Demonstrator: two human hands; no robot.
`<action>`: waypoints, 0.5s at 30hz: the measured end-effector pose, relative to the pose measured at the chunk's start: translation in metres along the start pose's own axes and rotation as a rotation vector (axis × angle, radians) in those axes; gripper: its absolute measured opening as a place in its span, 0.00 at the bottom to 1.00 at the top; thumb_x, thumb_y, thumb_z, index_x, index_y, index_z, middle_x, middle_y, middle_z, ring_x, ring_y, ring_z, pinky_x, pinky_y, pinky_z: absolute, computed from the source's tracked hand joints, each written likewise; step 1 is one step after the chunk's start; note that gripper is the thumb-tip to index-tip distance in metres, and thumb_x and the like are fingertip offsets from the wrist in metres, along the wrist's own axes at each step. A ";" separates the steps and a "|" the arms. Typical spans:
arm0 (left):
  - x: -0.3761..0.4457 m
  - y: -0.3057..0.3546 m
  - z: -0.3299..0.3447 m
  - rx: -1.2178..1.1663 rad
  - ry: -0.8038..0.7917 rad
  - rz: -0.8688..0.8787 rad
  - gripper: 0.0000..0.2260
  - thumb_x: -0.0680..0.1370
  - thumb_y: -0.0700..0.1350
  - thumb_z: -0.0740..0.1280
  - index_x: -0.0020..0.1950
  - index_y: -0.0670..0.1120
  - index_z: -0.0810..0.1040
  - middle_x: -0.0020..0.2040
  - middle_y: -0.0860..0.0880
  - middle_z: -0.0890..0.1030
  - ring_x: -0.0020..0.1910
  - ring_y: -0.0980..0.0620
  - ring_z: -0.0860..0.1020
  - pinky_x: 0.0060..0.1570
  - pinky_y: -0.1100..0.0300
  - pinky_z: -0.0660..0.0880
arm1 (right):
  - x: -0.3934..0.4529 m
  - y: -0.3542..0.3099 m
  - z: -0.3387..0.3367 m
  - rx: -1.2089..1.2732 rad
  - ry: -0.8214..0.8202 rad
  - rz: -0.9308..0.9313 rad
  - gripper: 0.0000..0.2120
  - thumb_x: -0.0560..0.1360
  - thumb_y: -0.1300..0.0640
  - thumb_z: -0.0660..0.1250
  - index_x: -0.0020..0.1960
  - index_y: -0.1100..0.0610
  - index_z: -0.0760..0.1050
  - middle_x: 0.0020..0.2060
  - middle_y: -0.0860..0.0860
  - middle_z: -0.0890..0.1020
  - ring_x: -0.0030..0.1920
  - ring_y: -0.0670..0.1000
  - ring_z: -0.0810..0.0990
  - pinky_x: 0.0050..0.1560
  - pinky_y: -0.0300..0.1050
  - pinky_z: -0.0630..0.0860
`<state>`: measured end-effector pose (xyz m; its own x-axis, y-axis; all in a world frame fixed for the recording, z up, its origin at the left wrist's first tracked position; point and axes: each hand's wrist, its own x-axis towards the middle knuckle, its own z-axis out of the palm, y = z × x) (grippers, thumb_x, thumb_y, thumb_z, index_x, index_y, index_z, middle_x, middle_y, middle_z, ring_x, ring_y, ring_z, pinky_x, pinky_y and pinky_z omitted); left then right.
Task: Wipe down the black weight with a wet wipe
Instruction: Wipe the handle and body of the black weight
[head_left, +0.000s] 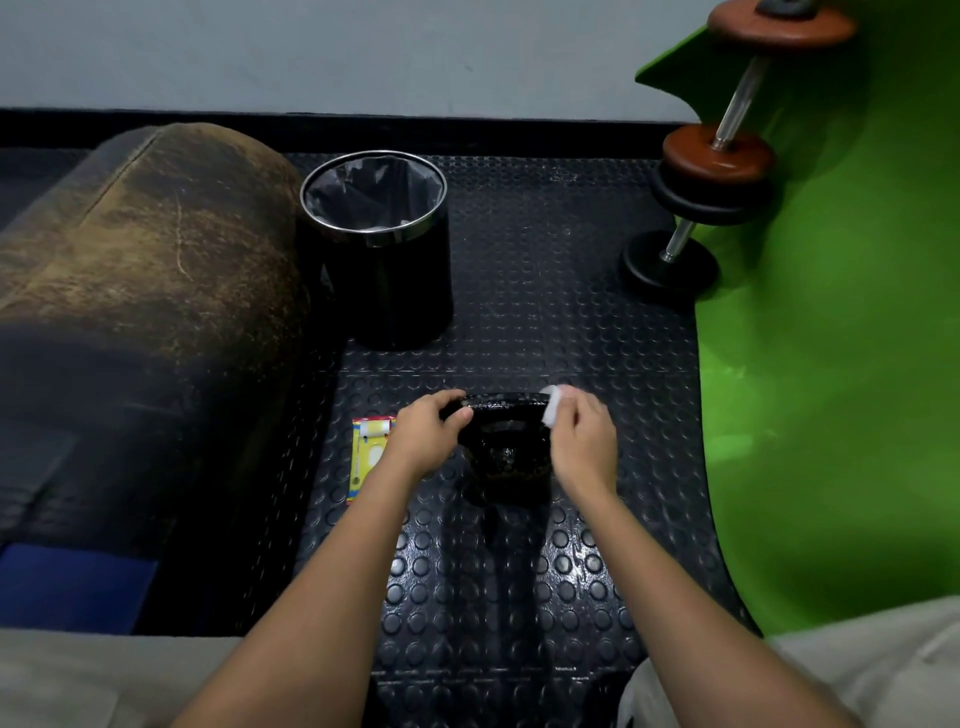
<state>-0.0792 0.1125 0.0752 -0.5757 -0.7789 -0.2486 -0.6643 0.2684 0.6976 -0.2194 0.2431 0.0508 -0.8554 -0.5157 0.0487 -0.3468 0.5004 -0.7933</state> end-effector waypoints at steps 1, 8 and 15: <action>0.000 0.001 0.000 0.000 0.003 -0.001 0.18 0.79 0.52 0.63 0.69 0.52 0.72 0.64 0.48 0.76 0.59 0.50 0.75 0.51 0.63 0.69 | -0.001 0.003 0.004 -0.051 0.011 -0.147 0.17 0.84 0.53 0.53 0.60 0.52 0.79 0.57 0.45 0.81 0.57 0.45 0.76 0.71 0.49 0.66; -0.002 0.003 0.000 0.006 0.004 0.006 0.18 0.79 0.52 0.63 0.69 0.52 0.72 0.62 0.47 0.78 0.48 0.52 0.77 0.40 0.67 0.71 | -0.008 0.016 -0.004 0.137 0.013 0.038 0.15 0.84 0.50 0.53 0.57 0.44 0.78 0.55 0.41 0.78 0.54 0.43 0.76 0.54 0.42 0.73; -0.002 0.003 0.000 0.016 0.004 -0.001 0.18 0.79 0.52 0.63 0.69 0.52 0.72 0.63 0.47 0.78 0.53 0.51 0.76 0.48 0.64 0.69 | 0.000 0.000 -0.004 0.181 -0.010 0.177 0.16 0.83 0.53 0.54 0.60 0.49 0.79 0.56 0.46 0.80 0.53 0.47 0.78 0.50 0.43 0.74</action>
<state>-0.0801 0.1147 0.0784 -0.5734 -0.7813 -0.2466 -0.6722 0.2766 0.6868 -0.2210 0.2455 0.0531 -0.8923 -0.4388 -0.1060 -0.1169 0.4513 -0.8847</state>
